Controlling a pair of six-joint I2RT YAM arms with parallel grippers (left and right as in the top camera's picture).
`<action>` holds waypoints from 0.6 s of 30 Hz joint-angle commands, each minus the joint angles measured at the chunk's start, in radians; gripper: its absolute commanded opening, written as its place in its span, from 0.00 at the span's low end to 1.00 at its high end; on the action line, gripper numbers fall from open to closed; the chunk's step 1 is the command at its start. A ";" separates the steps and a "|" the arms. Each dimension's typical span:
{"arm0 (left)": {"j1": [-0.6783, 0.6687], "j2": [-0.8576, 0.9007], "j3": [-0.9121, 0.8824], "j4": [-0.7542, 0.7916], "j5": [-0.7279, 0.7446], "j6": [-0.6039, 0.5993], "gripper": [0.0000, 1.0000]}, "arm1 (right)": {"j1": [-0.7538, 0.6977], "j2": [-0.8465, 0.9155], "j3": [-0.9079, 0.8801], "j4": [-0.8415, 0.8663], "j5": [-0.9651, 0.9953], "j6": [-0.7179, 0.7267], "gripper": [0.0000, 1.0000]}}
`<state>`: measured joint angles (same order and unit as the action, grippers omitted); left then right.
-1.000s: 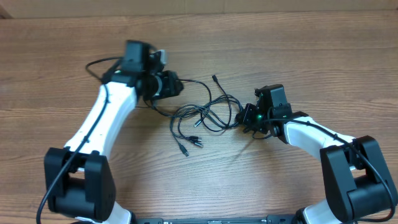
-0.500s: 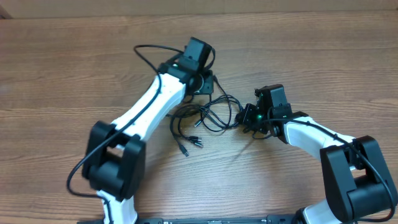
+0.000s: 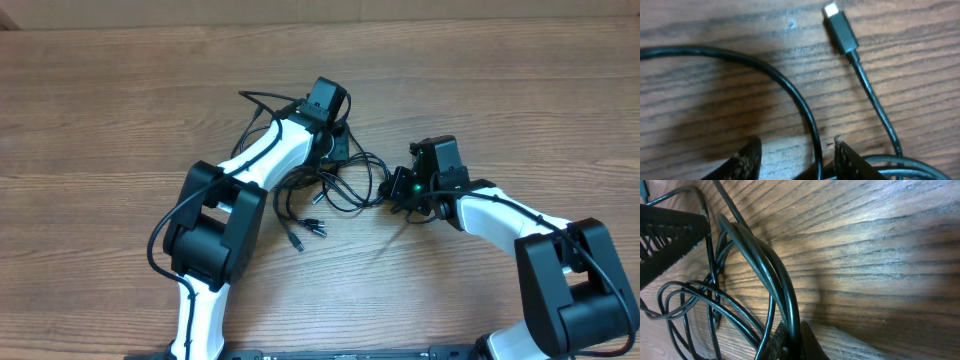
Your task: Untangle cables
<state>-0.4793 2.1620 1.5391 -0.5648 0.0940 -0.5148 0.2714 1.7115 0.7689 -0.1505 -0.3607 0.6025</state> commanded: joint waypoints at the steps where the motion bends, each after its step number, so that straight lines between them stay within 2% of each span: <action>1: -0.008 0.021 0.006 0.004 0.011 -0.006 0.49 | 0.000 0.007 -0.011 0.003 0.008 0.000 0.04; 3: -0.011 0.022 0.006 0.016 0.005 -0.006 0.48 | 0.000 0.007 -0.011 0.003 0.008 0.000 0.04; 7: -0.024 0.023 0.005 0.014 -0.038 -0.018 0.31 | 0.000 0.007 -0.011 0.003 0.008 0.000 0.04; 10: -0.039 0.024 0.000 -0.008 -0.056 -0.025 0.31 | 0.000 0.007 -0.011 0.002 0.008 0.000 0.04; 13: -0.057 0.026 -0.001 -0.047 -0.138 -0.063 0.28 | 0.000 0.007 -0.011 0.003 0.008 0.000 0.04; 18: -0.071 0.026 -0.001 -0.069 -0.158 -0.069 0.12 | 0.000 0.007 -0.011 0.002 0.008 0.000 0.04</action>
<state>-0.5400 2.1647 1.5391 -0.6170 -0.0227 -0.5613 0.2714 1.7115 0.7692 -0.1509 -0.3607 0.6025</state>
